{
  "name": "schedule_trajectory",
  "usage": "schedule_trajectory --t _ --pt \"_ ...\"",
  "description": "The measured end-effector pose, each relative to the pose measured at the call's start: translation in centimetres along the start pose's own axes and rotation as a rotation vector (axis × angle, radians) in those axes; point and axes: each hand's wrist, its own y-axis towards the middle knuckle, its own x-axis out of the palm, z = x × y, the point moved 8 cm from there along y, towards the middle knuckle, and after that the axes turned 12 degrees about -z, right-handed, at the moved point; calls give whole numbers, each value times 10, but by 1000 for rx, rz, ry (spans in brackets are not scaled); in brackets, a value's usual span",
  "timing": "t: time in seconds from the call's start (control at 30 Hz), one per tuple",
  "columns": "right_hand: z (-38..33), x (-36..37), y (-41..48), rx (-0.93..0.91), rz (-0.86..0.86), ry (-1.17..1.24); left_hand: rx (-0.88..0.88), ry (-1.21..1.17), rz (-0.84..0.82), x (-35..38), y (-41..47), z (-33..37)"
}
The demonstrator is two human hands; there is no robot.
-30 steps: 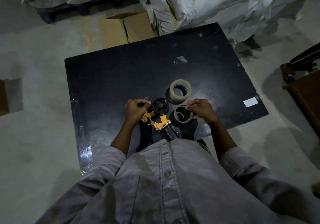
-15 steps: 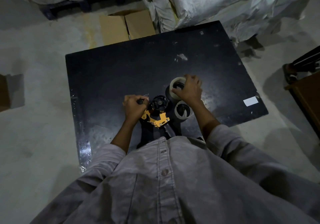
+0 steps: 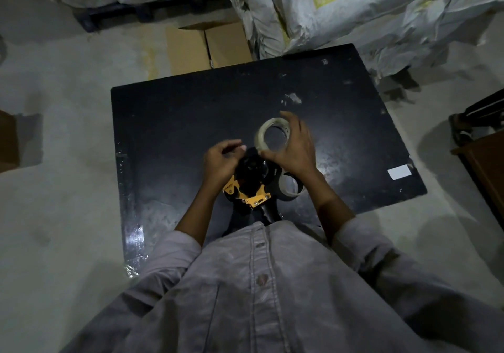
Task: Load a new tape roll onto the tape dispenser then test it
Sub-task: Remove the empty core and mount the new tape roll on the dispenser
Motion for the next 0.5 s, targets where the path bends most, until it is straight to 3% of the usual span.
schedule_trajectory --t 0.2,0.37,0.5 --pt "-45 4 -34 -172 -20 73 34 -182 -143 19 -9 34" --pt "-24 8 -32 -97 -248 310 -39 -297 -172 7 -10 18" --pt "-8 12 -32 -65 -295 531 -92 -344 -201 9 -12 9"
